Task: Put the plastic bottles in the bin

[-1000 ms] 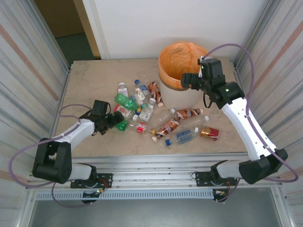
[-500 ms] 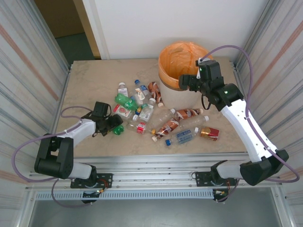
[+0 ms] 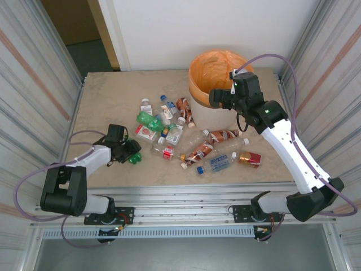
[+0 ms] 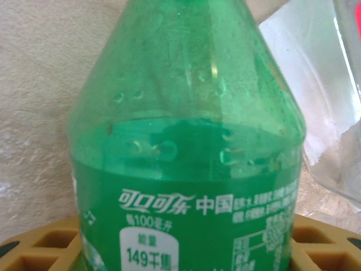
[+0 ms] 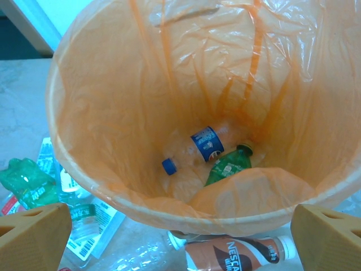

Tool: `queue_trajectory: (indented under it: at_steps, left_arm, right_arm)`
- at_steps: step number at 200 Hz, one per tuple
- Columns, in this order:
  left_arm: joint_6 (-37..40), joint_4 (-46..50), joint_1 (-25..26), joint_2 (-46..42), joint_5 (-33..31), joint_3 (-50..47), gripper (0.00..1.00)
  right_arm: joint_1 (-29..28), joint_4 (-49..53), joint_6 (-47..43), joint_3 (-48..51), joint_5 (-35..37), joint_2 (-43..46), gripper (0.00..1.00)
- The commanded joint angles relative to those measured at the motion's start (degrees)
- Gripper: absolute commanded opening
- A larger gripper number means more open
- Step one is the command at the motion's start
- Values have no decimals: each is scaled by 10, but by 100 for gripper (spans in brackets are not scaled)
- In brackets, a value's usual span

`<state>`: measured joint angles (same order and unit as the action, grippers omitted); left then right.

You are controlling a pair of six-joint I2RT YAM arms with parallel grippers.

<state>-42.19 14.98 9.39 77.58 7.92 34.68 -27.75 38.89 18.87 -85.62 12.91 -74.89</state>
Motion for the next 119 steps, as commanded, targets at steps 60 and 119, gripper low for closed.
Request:
queue_trajectory:
  at_steps: [60,119]
  left_arm:
    - [75,67,-7,-175,-41,21,34]
    - [142,50,-1,-273,22,61,27]
  right_arm:
    - [-10,-29,25,20,0,6,98]
    - [-17,-40,36,14,-38,10,98]
